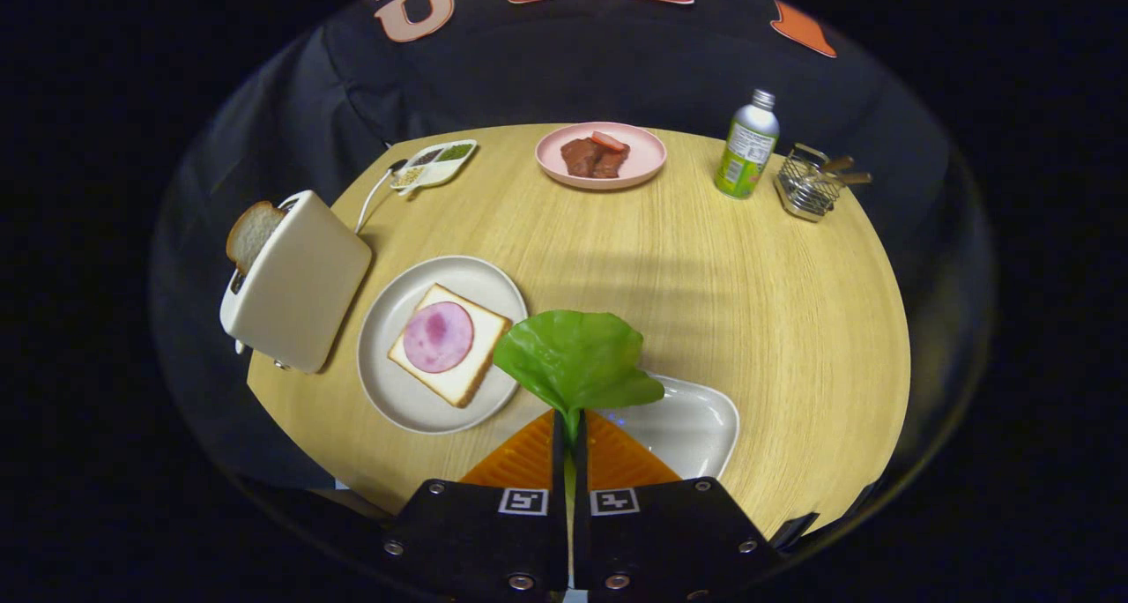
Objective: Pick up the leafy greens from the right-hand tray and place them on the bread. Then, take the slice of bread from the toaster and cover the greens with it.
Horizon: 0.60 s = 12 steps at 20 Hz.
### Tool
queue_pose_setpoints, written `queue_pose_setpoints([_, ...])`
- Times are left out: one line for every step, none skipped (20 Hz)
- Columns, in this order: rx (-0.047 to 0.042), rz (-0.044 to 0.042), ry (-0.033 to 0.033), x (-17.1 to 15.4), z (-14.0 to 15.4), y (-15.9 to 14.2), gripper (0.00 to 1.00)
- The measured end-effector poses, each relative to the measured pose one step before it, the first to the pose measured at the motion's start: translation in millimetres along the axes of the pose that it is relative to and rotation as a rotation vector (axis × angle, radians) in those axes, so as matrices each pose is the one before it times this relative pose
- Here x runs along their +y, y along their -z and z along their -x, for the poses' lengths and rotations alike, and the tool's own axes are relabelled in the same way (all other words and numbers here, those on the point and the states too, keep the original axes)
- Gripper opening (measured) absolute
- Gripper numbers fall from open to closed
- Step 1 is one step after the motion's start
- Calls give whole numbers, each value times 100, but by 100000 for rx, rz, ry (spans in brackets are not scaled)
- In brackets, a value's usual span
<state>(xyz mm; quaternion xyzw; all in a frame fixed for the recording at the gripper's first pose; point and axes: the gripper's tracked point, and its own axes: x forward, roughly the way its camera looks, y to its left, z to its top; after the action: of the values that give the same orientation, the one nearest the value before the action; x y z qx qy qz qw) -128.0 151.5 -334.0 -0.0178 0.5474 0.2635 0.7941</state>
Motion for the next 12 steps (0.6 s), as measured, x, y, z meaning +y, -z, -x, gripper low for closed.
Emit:
queue_pose_setpoints([-768, 1501, -896, 958, -249, -586, 3])
queue_pose_setpoints([-889, 1344, -718, 891, -443, -622, 3])
queue_pose_setpoints([475, 1100, -1101, 1073, -414, -161, 3])
queue_pose_setpoints([283, 994, -1453, 1192, -397, -179, 3])
queue_pose_setpoints([395, 872, -1312, 1066, -467, -247, 3])
queue_pose_setpoints([896, 596, -1729, 974, -480, -92, 3])
queue_pose_setpoints([708, 472, -1221, 922, -595, -225, 3])
queue_pose_setpoints([814, 777, -747, 667, -558, -177, 3])
queue_pose_setpoints([509, 1234, -325, 593, -733, -386, 3])
queue_pose_setpoints([667, 1346, -1052, 680, -564, -92, 3])
queue_pose_setpoints([943, 1062, -904, 613, -592, -238, 3])
queue_pose_setpoints([926, 512, -577, 502, -541, -139, 3])
